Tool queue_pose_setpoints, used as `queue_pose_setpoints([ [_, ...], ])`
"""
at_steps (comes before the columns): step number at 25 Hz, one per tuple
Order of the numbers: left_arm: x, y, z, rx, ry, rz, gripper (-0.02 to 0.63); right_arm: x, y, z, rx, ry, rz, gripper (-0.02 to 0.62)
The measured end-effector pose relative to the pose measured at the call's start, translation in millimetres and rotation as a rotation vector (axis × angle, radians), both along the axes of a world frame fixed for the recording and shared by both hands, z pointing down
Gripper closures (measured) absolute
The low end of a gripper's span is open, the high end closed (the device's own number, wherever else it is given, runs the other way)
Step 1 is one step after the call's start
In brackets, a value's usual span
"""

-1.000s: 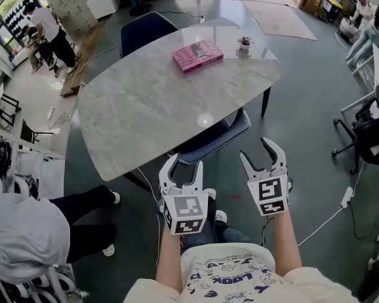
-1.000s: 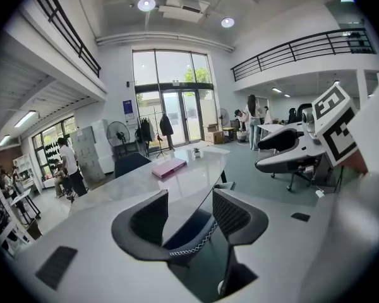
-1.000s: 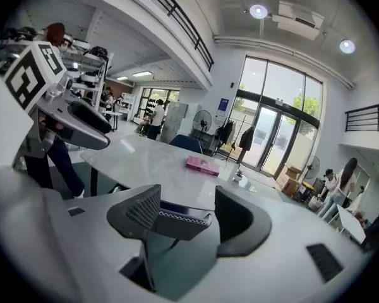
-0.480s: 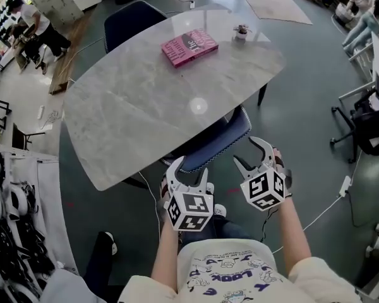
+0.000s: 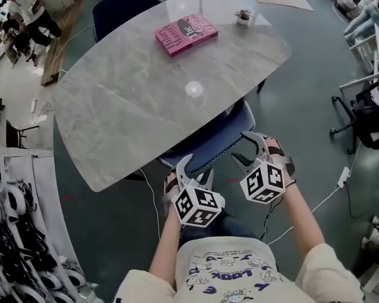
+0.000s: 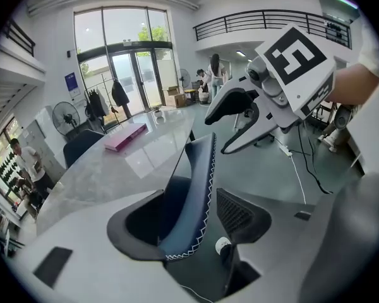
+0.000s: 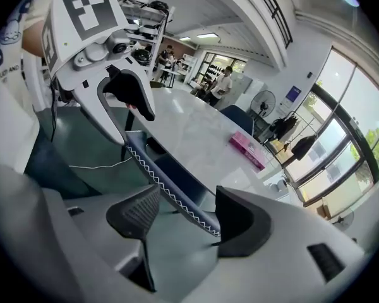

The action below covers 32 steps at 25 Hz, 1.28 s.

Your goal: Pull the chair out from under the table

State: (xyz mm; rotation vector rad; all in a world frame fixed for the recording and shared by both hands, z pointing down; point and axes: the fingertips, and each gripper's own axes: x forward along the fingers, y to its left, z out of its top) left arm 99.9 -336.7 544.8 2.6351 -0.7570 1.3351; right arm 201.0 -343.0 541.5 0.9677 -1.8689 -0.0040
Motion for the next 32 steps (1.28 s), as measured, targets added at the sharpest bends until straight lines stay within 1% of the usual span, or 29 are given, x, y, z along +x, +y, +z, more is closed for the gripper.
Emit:
queue_pose_setpoints([
  [2, 3.1, -2.7, 8.4, -0.017, -0.012, 0.014, 0.328, -1.5, -3.6, 9.9, -0.021, 0.036, -0.043, 0.308],
  [7, 6.2, -11.4, 28.9, -0.049, -0.051, 0.045, 0.328, -0.5, -14.2, 35.3, -0.047, 0.161, -0.135, 0.308],
  [12, 10.6, -14.7, 43.5, -0.087, -0.070, 0.066, 0.328, -2.0, -21.8, 50.5, -0.072, 0.189, -0.177, 0.314],
  [17, 15.8, -15.0, 54.0, -0.118, -0.071, 0.089, 0.333, -3.9, -23.4, 66.0, -0.096, 0.266, -0.254, 0.322],
  [20, 19.6, -11.8, 59.3, -0.136, -0.071, 0.108, 0.366, -6.6, -22.7, 73.4, -0.108, 0.295, -0.297, 0.338],
  [25, 24.9, -6.9, 64.5, -0.150, -0.062, 0.119, 0.457, -8.5, -25.7, 80.8, -0.112, 0.352, -0.368, 0.370],
  [29, 25.1, -5.3, 66.1, -0.119, -0.083, 0.147, 0.477, -8.8, -24.5, 83.4, -0.116, 0.403, -0.433, 0.391],
  [32, 24.5, -4.2, 67.8, -0.144, -0.073, 0.157, 0.480, -9.5, -23.1, 85.3, -0.121, 0.422, -0.464, 0.414],
])
